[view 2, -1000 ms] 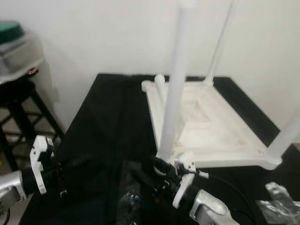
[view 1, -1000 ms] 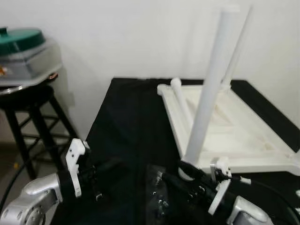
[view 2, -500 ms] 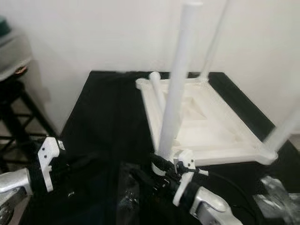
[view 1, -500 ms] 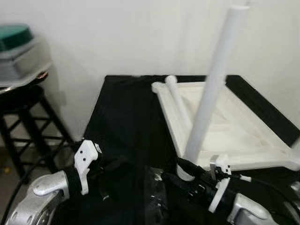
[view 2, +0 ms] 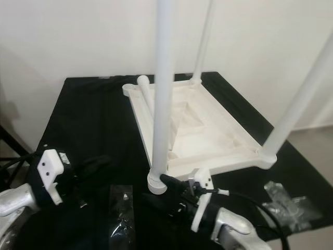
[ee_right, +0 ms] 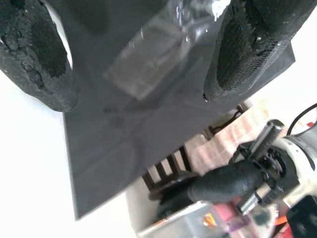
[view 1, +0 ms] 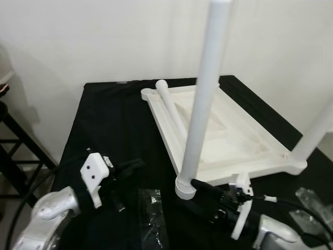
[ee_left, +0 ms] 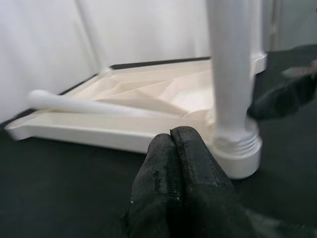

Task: Building children table

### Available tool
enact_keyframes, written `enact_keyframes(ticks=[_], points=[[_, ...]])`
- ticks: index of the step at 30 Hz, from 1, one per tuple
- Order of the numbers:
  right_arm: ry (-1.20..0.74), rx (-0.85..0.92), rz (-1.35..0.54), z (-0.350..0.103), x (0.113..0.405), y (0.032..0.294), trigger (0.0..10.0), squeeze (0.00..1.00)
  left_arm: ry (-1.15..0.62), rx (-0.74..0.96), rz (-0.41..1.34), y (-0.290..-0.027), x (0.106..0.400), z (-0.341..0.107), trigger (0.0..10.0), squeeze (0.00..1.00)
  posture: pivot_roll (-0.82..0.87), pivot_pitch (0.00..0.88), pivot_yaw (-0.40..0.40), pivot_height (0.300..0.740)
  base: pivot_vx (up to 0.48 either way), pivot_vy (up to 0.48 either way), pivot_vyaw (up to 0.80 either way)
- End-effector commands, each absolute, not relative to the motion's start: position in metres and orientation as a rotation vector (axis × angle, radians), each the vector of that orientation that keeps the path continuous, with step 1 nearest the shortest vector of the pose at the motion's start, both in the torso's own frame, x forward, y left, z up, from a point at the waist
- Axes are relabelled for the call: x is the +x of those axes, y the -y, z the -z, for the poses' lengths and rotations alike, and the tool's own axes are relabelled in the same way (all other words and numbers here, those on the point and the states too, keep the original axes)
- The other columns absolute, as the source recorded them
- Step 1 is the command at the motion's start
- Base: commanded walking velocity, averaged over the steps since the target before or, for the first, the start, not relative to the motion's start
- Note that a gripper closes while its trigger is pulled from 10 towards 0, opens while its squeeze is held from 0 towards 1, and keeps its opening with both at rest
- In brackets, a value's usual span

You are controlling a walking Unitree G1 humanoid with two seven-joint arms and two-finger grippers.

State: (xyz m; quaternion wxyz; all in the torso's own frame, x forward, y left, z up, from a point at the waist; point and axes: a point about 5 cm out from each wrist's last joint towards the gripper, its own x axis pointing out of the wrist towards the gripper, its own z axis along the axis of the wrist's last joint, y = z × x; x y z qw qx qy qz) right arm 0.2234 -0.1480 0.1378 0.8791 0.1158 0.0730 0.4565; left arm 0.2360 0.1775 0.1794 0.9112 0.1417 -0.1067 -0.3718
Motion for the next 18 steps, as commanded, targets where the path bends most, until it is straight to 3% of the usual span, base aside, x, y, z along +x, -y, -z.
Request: enact_keyframes(ticks=[1,8,12,18], points=[[-0.13,0.198,-0.912,-0.141,0.23,0.157,10.0,0.0,0.221,0.328,0.757,-0.179,0.234,-0.178,10.0,0.0,0.02,0.0,-0.033,0.74,0.0,0.0,0.0],[-0.084,0.159,-0.875,-0.155,0.246,0.169,10.0,0.0,0.233,0.353,0.77,-0.175,0.225,-0.174,10.0,0.0,0.03,0.0,-0.049,0.74,0.0,0.0,0.0],[-0.038,0.102,-0.845,-0.172,0.26,0.187,10.0,0.0,0.35,0.433,0.76,-0.163,0.212,-0.174,10.0,0.0,0.03,0.0,-0.054,0.74,0.0,0.0,0.0],[-0.023,0.096,-0.825,-0.177,0.264,0.193,10.0,0.0,0.315,0.324,0.829,-0.146,0.204,-0.168,10.0,0.0,0.04,0.0,-0.059,0.74,0.0,0.0,0.0]])
